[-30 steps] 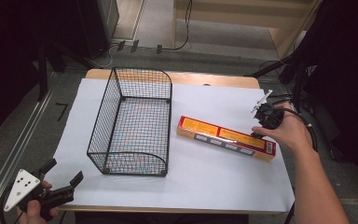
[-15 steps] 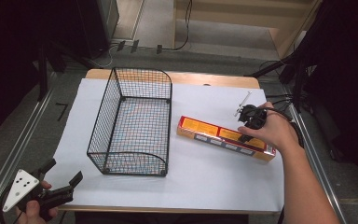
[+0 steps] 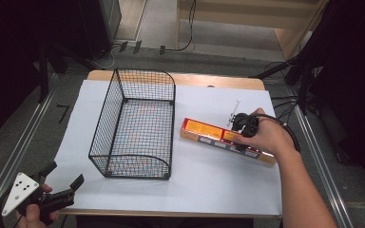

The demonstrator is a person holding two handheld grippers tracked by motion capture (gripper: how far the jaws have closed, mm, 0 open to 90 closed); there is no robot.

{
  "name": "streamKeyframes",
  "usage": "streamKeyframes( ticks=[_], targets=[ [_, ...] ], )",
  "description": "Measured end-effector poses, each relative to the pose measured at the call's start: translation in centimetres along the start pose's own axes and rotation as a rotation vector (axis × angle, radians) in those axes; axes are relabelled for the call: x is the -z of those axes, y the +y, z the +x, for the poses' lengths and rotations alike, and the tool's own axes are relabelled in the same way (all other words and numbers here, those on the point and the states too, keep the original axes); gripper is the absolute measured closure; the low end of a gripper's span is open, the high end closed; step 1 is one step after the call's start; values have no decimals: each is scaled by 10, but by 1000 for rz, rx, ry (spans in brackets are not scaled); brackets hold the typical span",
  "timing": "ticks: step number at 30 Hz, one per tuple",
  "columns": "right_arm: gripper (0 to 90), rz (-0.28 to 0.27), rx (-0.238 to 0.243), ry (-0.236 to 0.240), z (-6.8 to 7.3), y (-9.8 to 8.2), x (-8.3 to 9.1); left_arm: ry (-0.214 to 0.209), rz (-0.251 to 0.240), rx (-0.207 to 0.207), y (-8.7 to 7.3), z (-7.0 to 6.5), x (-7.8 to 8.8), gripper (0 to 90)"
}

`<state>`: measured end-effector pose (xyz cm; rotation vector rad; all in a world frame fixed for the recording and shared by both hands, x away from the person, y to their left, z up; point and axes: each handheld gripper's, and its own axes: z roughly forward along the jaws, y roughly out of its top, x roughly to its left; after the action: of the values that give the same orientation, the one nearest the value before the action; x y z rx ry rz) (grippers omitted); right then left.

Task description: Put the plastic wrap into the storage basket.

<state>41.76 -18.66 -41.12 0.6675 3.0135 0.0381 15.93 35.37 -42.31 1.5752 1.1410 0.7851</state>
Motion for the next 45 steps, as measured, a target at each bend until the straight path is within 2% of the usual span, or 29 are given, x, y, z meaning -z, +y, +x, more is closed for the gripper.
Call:
streamKeyframes(
  ticks=[5, 9, 13, 14, 17, 29, 31, 36, 45],
  targets=[
    [331, -12, -40, 8, -1, 4, -9, -1, 1, -2, 0, 0, -1, 29],
    [335, -3, -36, 2, 0, 6, -13, 0, 0, 0, 0, 0, -1, 29],
    [339, 9, -27, -13, 2, 10, -17, -2, -1, -2, 0, 0, 0, 29],
    [340, 13, -9, -27, 4, 12, -20, -3, -2, -1, 0, 0, 0, 29],
    [341, 12, -12, -33, 5, 13, -23, -3, -3, 1, 0, 0, 0, 29],
    [396, 7, 35, -12, 3, 12, -21, -1, 1, -1, 0, 0, 0, 29],
    [402, 8, 47, 4, 1, 12, -17, 0, 0, 1, 0, 0, 0, 29],
    [408, 30, 60, -22, -3, 13, -1, 0, -7, 7, 0, 0, 0, 29],
    [419, -4, 69, -32, -8, 7, 32, 0, -2, 4, 0, 0, 0, 29]
  ],
)
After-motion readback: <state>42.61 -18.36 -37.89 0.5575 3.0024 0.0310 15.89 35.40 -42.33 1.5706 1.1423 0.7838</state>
